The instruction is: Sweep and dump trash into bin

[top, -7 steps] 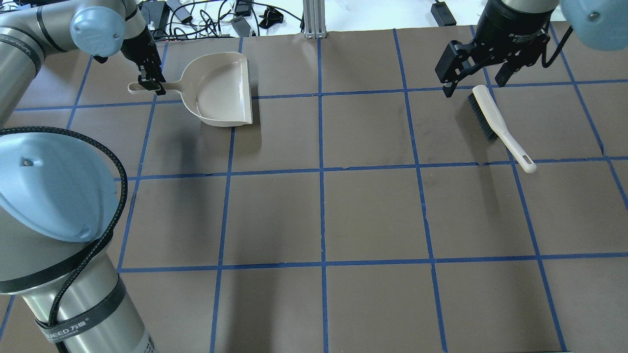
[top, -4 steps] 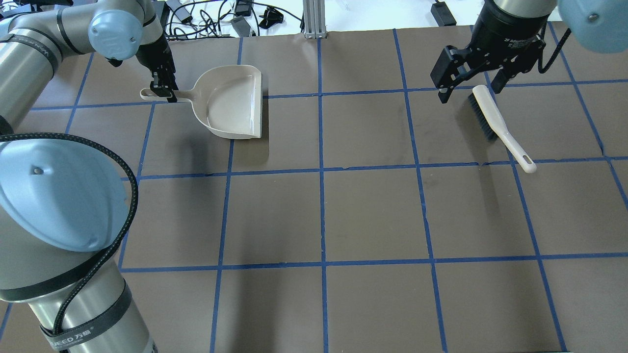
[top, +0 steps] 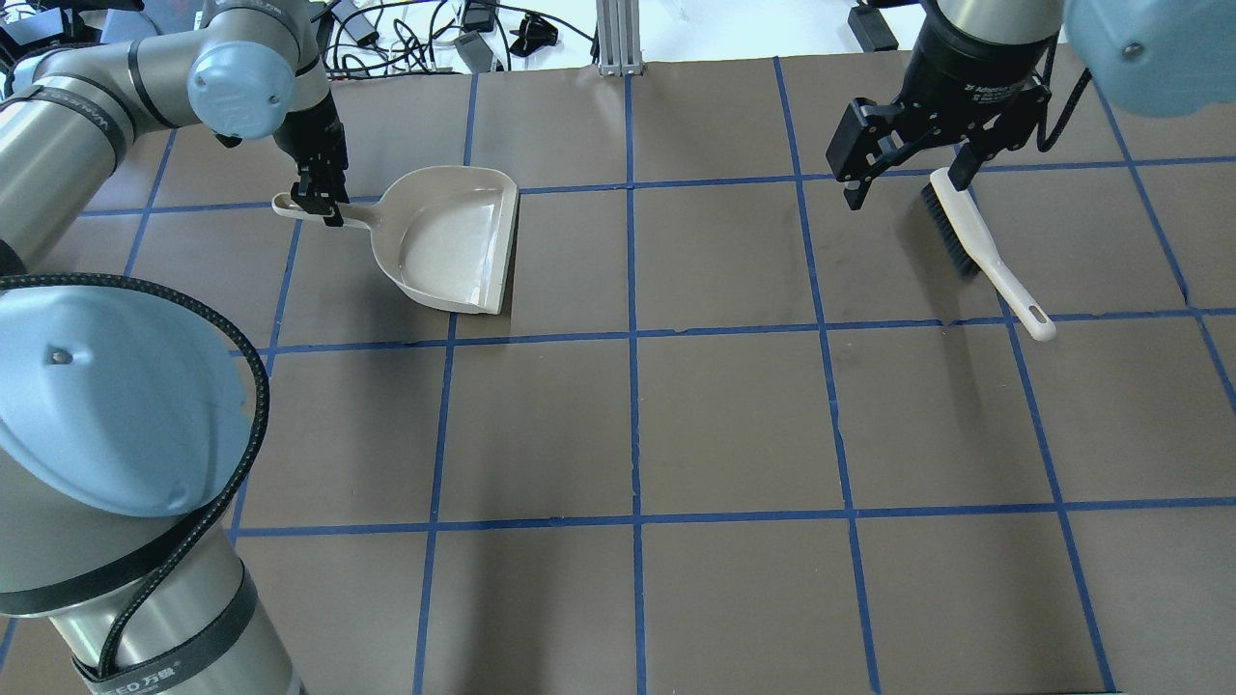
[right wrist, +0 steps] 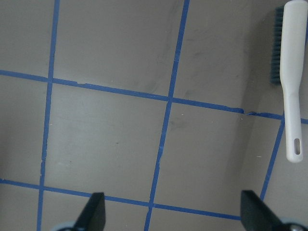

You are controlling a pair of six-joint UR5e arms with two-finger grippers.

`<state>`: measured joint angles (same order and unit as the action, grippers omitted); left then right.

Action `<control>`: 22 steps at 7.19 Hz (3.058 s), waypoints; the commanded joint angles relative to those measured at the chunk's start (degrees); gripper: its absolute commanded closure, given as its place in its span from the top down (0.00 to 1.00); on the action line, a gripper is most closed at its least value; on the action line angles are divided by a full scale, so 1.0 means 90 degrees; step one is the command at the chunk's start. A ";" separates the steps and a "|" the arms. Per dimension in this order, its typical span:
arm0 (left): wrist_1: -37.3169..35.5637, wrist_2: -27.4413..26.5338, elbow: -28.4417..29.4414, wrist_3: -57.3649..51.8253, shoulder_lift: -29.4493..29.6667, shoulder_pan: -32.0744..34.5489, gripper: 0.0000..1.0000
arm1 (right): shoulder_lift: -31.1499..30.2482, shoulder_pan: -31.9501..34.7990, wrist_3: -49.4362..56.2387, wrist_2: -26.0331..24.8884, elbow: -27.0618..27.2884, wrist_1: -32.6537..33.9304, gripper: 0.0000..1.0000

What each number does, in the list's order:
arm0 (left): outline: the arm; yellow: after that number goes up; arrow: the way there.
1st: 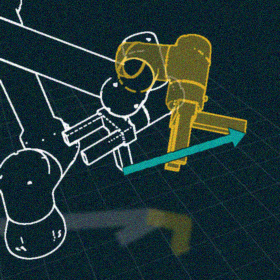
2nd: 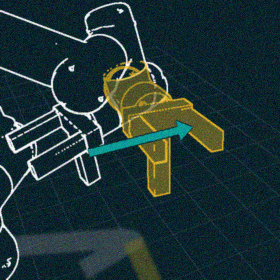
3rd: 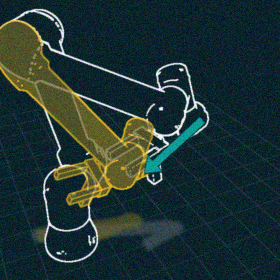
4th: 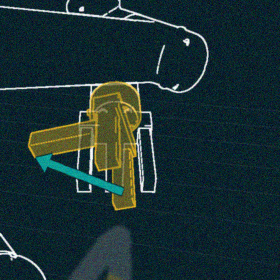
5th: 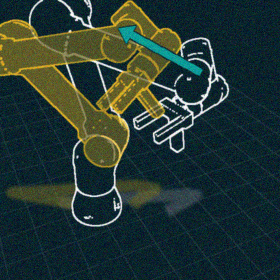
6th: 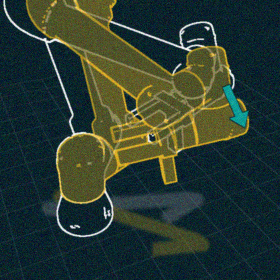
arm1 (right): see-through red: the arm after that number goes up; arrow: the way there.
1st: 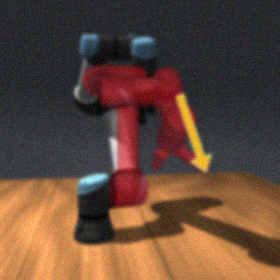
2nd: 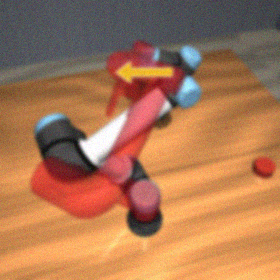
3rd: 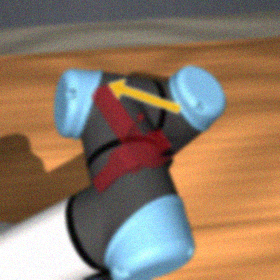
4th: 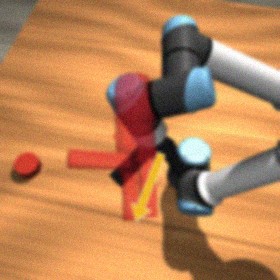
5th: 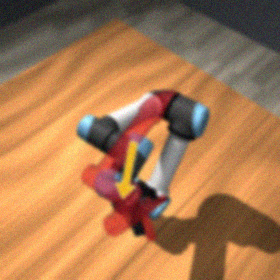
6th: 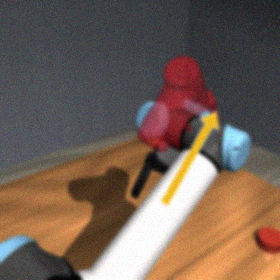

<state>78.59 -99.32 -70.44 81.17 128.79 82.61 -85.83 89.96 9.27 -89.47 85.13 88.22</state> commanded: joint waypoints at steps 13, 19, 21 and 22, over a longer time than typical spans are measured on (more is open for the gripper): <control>0.0950 -0.0234 0.0051 -0.0433 -0.1943 -0.0244 0.93 | -0.0044 0.0004 -0.0180 -0.0029 0.0004 0.0178 1.00; 0.1747 0.0489 0.0200 -0.3664 -0.2981 0.0204 1.00 | -0.0034 0.0004 -0.0190 -0.0215 -0.0015 0.0516 1.00; 0.1766 0.0431 -0.0277 -0.4641 -0.3214 0.0342 1.00 | -0.0034 0.0004 -0.0190 -0.0176 0.0004 0.0901 1.00; 0.1805 0.0430 -0.0492 -0.5572 -0.3429 0.0507 1.00 | -0.0044 0.0004 -0.0190 -0.0186 0.0004 0.0804 1.00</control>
<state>94.50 -95.31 -72.46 39.29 99.95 85.75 -86.15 90.00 7.56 -91.12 85.13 95.62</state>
